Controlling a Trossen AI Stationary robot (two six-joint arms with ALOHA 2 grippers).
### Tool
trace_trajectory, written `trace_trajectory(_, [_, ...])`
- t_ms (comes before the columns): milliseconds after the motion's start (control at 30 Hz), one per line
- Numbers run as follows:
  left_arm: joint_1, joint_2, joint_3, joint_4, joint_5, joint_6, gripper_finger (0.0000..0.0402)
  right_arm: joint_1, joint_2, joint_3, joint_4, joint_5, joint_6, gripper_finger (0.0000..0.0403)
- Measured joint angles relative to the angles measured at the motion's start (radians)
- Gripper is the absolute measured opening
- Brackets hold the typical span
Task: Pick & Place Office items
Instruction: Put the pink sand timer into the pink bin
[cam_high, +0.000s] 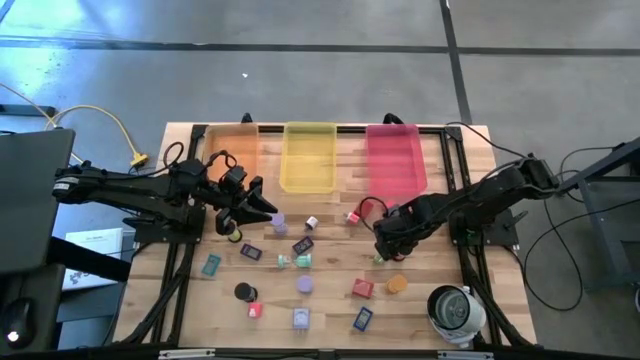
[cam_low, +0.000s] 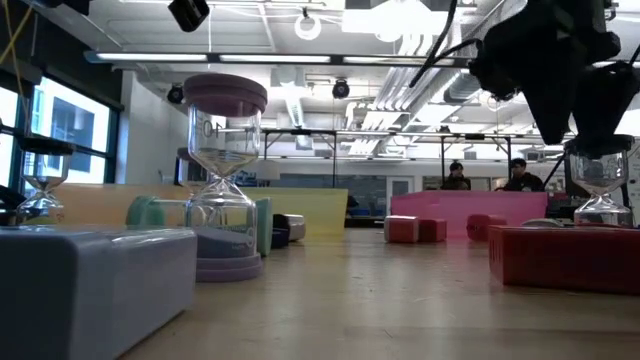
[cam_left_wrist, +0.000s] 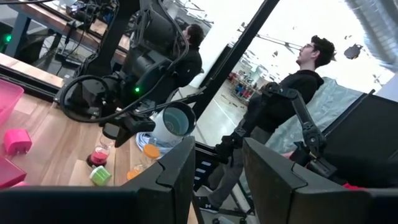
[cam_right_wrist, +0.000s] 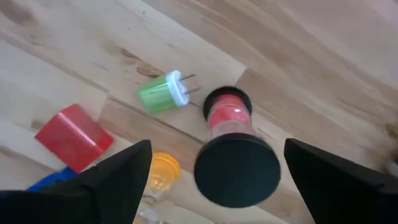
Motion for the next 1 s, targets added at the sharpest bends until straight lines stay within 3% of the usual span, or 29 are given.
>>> trace_trajectory(467, [0.001, 0.000, 0.000, -0.006, -0.004, 0.008, 0.0130, 0.005, 0.000, -0.057, 0.034, -0.026, 0.019, 0.0352])
trace_trajectory(1000, [0.014, 0.000, 0.000, -0.007, -0.006, 0.008, 0.0130, 0.005, 0.000, -0.080, 0.052, -0.035, 0.029, 0.0231])
